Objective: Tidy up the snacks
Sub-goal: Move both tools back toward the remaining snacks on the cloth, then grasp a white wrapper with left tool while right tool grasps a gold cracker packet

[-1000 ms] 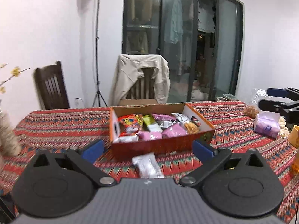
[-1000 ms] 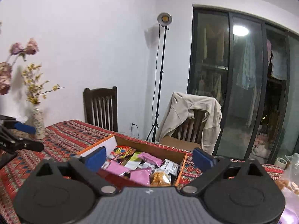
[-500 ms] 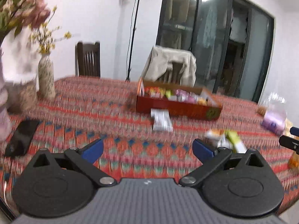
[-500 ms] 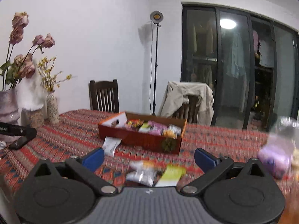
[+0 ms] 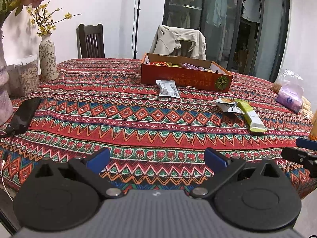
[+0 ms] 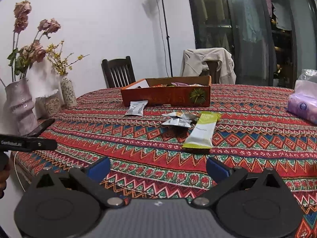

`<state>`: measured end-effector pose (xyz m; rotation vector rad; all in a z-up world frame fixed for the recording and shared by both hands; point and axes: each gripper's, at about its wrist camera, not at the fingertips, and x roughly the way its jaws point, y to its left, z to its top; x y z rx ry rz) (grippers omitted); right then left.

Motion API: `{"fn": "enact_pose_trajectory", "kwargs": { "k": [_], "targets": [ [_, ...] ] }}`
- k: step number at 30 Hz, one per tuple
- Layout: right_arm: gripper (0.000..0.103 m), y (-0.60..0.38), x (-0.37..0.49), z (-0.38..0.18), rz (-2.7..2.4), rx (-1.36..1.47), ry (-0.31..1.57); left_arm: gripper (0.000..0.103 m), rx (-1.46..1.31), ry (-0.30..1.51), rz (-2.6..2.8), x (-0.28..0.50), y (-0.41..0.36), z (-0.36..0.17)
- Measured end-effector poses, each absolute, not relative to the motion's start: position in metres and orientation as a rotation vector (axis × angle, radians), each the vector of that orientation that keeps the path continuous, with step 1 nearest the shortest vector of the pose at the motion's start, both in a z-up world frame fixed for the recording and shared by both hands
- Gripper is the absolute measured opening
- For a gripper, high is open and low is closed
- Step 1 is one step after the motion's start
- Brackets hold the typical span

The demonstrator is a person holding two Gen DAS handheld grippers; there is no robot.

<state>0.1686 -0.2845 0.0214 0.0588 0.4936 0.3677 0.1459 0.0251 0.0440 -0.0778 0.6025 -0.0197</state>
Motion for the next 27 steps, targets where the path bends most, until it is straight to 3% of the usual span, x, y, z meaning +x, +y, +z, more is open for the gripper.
{"fn": "enact_pose_trajectory", "kwargs": {
  "k": [16, 27],
  "targets": [
    [0.103, -0.292, 0.217, 0.013, 0.352, 0.141, 0.577, 0.103, -0.102, 0.683, -0.065, 0.201, 0.027, 0.022],
    [0.103, -0.276, 0.33, 0.019, 0.404, 0.216, 0.585, 0.103, 0.055, 0.617, -0.131, 0.312, 0.008, 0.019]
  ]
}}
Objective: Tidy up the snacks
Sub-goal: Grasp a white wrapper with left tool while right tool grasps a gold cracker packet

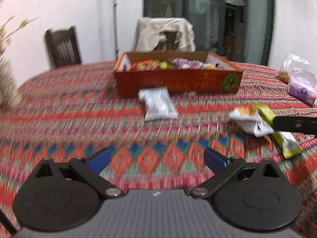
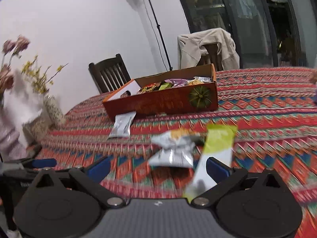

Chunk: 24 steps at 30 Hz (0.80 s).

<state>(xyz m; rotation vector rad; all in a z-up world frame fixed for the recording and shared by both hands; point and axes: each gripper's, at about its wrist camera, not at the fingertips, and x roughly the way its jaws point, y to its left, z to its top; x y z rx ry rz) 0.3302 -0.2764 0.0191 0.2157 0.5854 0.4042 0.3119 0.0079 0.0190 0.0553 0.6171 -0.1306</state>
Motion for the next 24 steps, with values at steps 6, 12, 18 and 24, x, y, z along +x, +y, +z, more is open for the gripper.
{"fn": "enact_pose_trajectory", "kwargs": {
  "k": [6, 12, 18, 24],
  "targets": [
    [0.102, -0.254, 0.405, 0.003, 0.413, 0.22, 0.671, 0.091, 0.111, 0.652, -0.19, 0.385, 0.002, 0.009],
    [0.097, -0.22, 0.445, -0.006, 0.439, 0.085, 0.701, 0.082, 0.094, 0.69, -0.203, 0.45, 0.002, -0.004],
    [0.087, -0.203, 0.465, -0.011, 0.434, -0.011, 0.712, 0.079, 0.082, 0.695, -0.224, 0.475, -0.006, -0.016],
    [0.081, -0.204, 0.484, -0.009, 0.437, 0.015, 0.721, 0.048, 0.084, 0.659, -0.213, 0.47, -0.007, -0.015]
  ]
}}
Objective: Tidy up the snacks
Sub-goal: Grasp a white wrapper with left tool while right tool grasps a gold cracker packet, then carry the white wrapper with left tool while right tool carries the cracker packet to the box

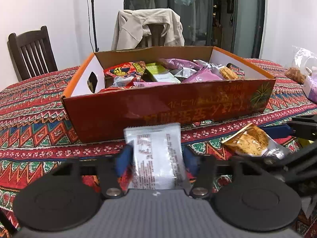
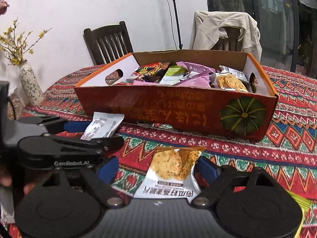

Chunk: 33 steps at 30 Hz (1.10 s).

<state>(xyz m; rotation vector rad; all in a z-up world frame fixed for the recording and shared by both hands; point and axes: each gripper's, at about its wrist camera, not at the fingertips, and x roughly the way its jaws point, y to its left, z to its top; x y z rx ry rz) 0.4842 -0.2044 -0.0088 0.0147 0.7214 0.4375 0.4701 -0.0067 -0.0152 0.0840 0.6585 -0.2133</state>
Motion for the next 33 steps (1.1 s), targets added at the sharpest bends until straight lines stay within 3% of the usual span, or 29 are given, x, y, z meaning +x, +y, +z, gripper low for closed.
{"fn": "enact_pose_trajectory", "kwargs": {
  "k": [2, 4, 5, 11, 20, 33],
  "targets": [
    [0.069, -0.202, 0.485, -0.01, 0.417, -0.012, 0.705, 0.041, 0.091, 0.655, -0.205, 0.466, -0.007, -0.015],
    [0.045, -0.203, 0.483, -0.009, 0.41, -0.031, 0.693, 0.04, 0.115, 0.647, -0.197, 0.46, -0.008, -0.014],
    [0.043, -0.205, 0.482, -0.009, 0.415, -0.019, 0.691, 0.04, 0.129, 0.644, -0.191, 0.457, -0.008, -0.014],
    [0.043, -0.209, 0.468, 0.002, 0.43, -0.006, 0.648, 0.04, 0.115, 0.645, -0.17, 0.426, -0.002, 0.002],
    [0.043, -0.226, 0.371, 0.044, 0.509, 0.029, 0.501, 0.04, -0.075, 0.58, -0.116, 0.301, 0.02, 0.031],
    [0.043, -0.273, 0.253, 0.008, 0.418, 0.101, 0.59, 0.04, -0.106, 0.619, -0.1, 0.205, 0.007, 0.029]
  ]
}}
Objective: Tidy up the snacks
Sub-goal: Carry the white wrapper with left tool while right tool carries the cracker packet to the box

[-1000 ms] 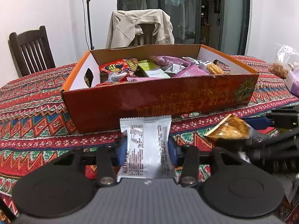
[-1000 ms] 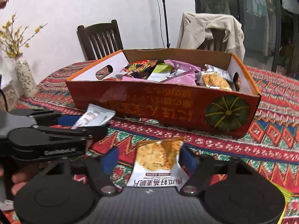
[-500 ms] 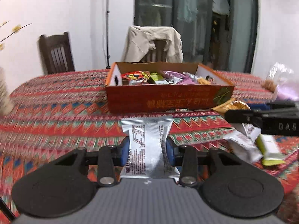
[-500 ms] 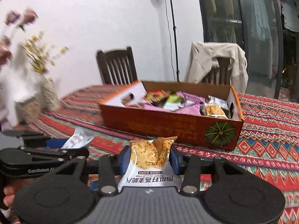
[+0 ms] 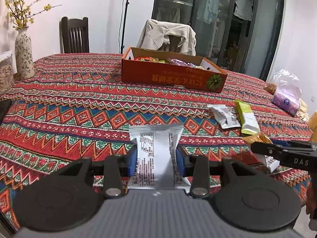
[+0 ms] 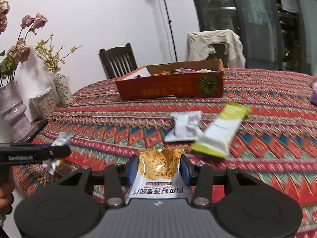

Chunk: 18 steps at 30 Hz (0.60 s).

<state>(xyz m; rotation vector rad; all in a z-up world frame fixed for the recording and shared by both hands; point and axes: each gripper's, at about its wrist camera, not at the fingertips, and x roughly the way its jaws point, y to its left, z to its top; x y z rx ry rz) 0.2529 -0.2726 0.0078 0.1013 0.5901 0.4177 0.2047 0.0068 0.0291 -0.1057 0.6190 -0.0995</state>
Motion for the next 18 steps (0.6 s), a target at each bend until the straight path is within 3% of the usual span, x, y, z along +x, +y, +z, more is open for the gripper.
{"fn": "enact_pose_trajectory", "kwargs": {
  "k": [18],
  "targets": [
    [0.043, -0.292, 0.242, 0.012, 0.399, 0.134, 0.56, 0.04, -0.065, 0.599, -0.12, 0.213, -0.005, 0.041]
  ]
}}
